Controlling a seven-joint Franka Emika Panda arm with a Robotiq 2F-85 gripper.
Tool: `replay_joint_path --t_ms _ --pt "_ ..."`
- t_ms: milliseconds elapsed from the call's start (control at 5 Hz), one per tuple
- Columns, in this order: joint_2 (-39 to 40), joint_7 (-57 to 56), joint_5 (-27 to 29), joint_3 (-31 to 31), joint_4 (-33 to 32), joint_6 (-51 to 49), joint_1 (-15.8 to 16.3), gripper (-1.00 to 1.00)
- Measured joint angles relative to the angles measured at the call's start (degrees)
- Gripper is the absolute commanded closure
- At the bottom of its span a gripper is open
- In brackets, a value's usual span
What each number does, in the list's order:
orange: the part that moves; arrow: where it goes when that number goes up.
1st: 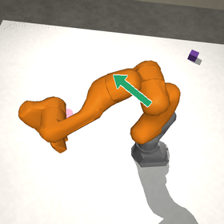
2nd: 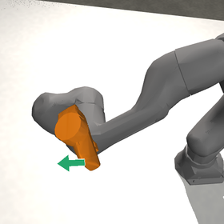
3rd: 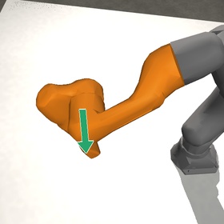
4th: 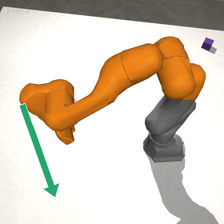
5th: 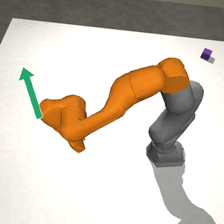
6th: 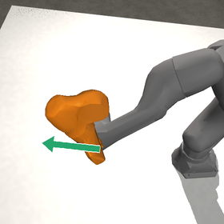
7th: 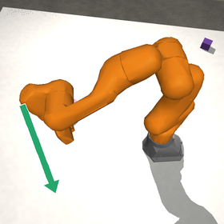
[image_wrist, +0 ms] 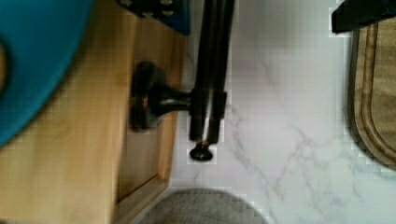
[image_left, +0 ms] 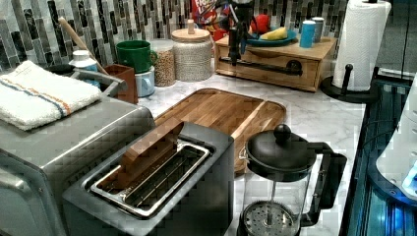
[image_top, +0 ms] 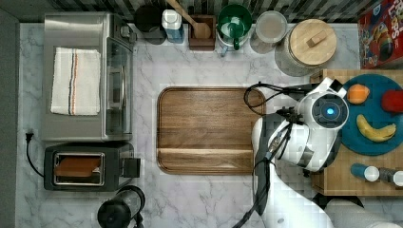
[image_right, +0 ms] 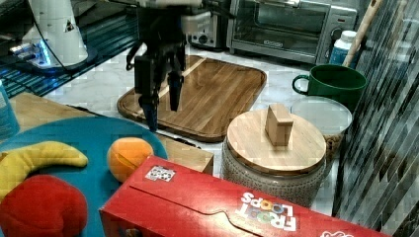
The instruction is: Open the drawer.
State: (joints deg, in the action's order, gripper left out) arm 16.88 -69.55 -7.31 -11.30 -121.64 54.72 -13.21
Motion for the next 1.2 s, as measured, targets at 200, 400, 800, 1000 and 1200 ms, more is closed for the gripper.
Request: replay_joint_path --t_ms 200,400,800,1000,1200 --pt "2.21 0.62 -0.97 -0.27 -0.67 1.62 0.07 -1.00" --pt "2.41 4.31 -1.10 -0.73 -2.01 2.35 0.01 -1.00" --pt "2.55 5.09 1.34 -0.87 -2.24 0.95 -0.48 -1.00" --pt "2.32 5.09 1.45 -0.87 -1.90 -1.06 -0.83 -1.00" --pt "2.92 4.70 2.86 -0.89 0.00 -4.98 -0.92 -1.00"
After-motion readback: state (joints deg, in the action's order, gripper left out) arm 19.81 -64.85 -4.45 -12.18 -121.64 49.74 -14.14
